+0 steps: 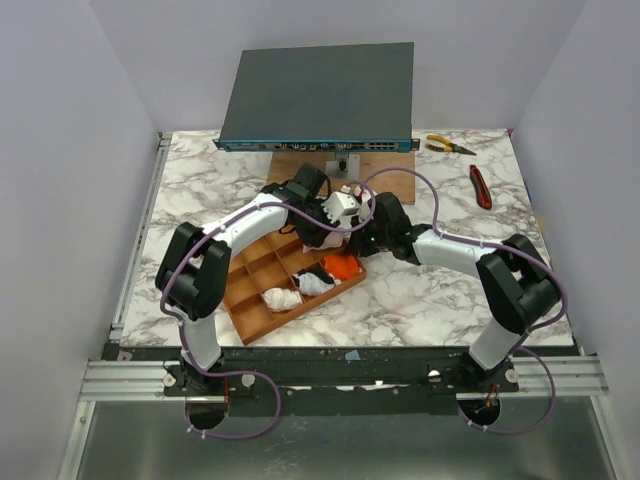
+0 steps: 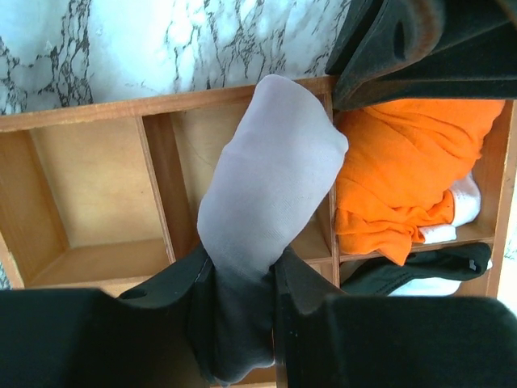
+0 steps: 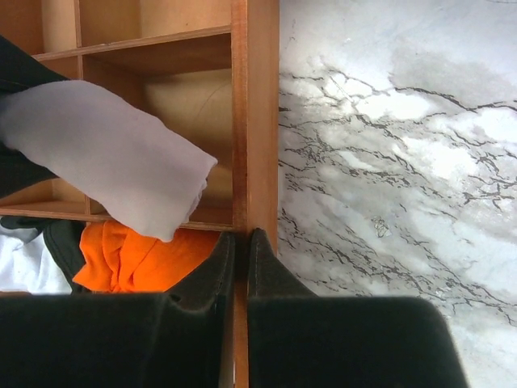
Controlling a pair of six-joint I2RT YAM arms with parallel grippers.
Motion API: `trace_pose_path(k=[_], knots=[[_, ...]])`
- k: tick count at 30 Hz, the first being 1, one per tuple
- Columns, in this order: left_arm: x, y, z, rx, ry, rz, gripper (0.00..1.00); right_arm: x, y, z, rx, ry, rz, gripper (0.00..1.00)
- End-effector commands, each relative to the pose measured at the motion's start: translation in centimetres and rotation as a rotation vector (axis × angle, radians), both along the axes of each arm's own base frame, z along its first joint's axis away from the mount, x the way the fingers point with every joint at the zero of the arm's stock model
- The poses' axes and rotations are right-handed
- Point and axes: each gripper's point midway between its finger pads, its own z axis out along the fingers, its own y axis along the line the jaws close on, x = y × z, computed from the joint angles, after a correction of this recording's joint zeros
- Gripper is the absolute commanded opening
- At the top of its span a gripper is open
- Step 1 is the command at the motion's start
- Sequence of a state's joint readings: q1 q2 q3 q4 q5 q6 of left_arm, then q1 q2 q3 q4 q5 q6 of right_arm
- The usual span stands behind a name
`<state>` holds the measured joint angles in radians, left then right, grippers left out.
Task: Roll the underwear
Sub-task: Move the storage box containing underwear.
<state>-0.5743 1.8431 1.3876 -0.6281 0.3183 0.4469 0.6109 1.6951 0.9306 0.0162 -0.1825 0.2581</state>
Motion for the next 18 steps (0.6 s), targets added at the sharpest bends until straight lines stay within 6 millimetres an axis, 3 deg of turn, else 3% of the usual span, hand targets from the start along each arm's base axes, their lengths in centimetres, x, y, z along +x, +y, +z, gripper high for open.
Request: trace_pose_path(k=[1,6,18], knots=[[0.9,1.4,0.8,0.049,-0.065,0.101,0.00,-3.1,-0.8,-2.4,-0.082,0.060,0.096,0.01],[0.6,2.1,0.2,0.040,-0.059,0.117,0.00,-3.0,-0.7,-2.3,-0.076,0.050,0.099,0.01],[2.6,-1.4,0.9,-0.029,0.032,0.213,0.00,-3.0,-0.7,-2.2,-0.068,0.047,0.089,0.01]])
